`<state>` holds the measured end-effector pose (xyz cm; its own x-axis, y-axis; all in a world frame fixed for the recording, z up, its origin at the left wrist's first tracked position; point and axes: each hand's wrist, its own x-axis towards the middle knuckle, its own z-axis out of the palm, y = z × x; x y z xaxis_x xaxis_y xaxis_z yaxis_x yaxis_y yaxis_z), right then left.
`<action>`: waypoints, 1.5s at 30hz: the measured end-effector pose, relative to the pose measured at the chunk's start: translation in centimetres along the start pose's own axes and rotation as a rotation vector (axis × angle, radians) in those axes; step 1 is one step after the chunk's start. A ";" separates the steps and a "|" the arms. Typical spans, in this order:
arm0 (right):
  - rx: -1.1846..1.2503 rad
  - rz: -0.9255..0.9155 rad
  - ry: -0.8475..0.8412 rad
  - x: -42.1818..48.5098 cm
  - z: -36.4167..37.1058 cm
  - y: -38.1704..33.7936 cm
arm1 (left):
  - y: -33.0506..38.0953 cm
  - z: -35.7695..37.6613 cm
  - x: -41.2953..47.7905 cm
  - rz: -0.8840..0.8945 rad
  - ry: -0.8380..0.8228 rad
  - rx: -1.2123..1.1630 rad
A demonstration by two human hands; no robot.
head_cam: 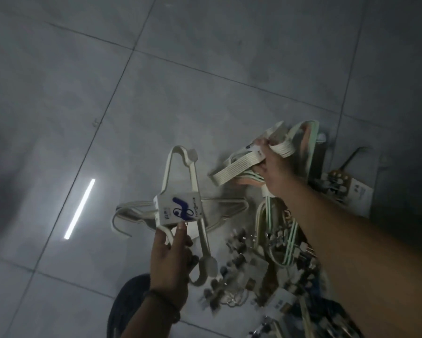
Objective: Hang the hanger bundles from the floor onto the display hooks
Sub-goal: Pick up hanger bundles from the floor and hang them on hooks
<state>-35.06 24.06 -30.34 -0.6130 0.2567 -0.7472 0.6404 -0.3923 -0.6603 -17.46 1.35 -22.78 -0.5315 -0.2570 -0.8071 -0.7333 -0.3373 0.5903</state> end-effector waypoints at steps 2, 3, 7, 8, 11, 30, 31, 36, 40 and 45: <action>0.093 0.044 -0.083 -1.5 -1.4 -1.9 | 1.1 0.4 -0.2 -0.013 -0.034 -0.031; 0.147 0.055 -0.110 -2.4 -2.4 -2.9 | 1.8 0.5 -0.2 -0.025 -0.051 -0.063; 0.197 0.102 -0.239 -6.8 -6.3 -4.2 | 4.0 1.2 0.0 -0.127 -0.142 -0.192; 0.183 0.104 -0.271 -7.7 -7.1 -4.0 | 4.5 1.6 -0.2 -0.170 -0.208 -0.222; 0.103 0.126 -0.297 -9.6 -7.9 -3.4 | 4.7 3.4 -1.1 -0.286 -0.389 -0.286; -0.398 0.023 -0.466 -13.6 -8.7 -1.1 | 1.3 6.6 -2.5 -0.482 -0.422 -0.326; -0.445 0.039 -0.503 -13.7 -9.1 -1.6 | 1.1 6.4 -2.3 -0.500 -0.432 -0.324; -0.637 0.064 -0.672 -12.9 -10.9 -3.6 | 0.8 5.5 -2.0 -0.494 -0.515 -0.369; -0.618 0.118 -0.989 -13.0 -12.3 -3.8 | 1.8 4.7 -1.9 -0.490 -0.531 -0.394; -0.817 -0.034 -0.810 -13.8 -12.2 -4.0 | 3.6 4.9 -2.7 -0.480 -0.552 -0.397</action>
<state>-23.50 32.88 -18.34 -0.5639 -0.5030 -0.6550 0.5449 0.3693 -0.7528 -20.77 5.27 -18.52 -0.4062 0.4428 -0.7993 -0.7843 -0.6178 0.0563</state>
